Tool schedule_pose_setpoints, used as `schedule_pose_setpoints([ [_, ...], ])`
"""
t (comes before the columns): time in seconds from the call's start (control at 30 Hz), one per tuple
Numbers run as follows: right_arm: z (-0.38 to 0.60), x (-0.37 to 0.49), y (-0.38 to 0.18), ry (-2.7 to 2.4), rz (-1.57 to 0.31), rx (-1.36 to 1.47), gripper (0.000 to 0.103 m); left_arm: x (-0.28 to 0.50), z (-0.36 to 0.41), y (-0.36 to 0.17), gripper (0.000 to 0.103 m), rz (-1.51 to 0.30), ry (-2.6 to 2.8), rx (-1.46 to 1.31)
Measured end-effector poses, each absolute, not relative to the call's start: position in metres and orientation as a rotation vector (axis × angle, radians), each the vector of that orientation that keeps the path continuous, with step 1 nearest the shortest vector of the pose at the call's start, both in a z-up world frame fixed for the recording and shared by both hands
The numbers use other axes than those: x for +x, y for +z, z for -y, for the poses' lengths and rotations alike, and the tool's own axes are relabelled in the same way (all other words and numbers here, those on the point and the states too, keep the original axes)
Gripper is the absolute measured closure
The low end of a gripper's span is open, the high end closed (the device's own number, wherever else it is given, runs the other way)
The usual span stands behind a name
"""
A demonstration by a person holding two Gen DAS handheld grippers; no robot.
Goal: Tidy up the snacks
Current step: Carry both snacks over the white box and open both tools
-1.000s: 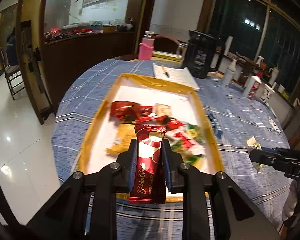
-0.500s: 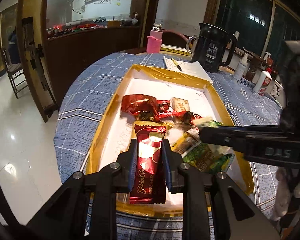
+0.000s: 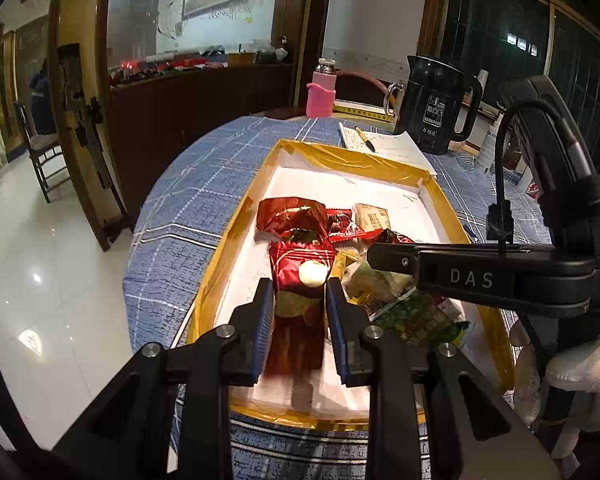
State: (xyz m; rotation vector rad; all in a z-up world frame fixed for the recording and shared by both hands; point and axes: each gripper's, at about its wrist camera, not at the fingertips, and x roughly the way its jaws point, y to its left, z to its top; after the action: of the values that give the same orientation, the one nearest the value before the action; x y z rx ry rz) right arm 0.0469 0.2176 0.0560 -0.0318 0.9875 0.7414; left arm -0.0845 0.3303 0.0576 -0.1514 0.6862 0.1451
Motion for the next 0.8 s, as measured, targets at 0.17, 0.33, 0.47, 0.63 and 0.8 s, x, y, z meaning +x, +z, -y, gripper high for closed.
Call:
schedule_pose_setpoints([
  [0.17, -0.210, 0.046, 0.068, 0.753, -0.958, 0.019, 0.079, -0.090, -0.326, 0.064, 0.062, -0.662, 0.169, -0.133],
  [0.33, -0.196, 0.036, 0.081, 0.751, -0.914, 0.037, 0.079, -0.097, -0.322, 0.071, 0.055, -0.640, 0.194, -0.121],
  [0.47, -0.185, 0.024, 0.085, 0.755, -0.901, 0.056, 0.077, -0.102, -0.315, 0.075, 0.050, -0.630, 0.199, -0.101],
  [0.63, -0.177, 0.002, 0.084, 0.733, -0.871, -0.006, 0.076, -0.110, -0.301, 0.080, 0.044, -0.615, 0.194, -0.075],
  [0.8, -0.155, -0.021, 0.087, 0.699, -0.813, -0.037, 0.074, -0.117, -0.287, 0.085, 0.038, -0.598, 0.203, -0.050],
])
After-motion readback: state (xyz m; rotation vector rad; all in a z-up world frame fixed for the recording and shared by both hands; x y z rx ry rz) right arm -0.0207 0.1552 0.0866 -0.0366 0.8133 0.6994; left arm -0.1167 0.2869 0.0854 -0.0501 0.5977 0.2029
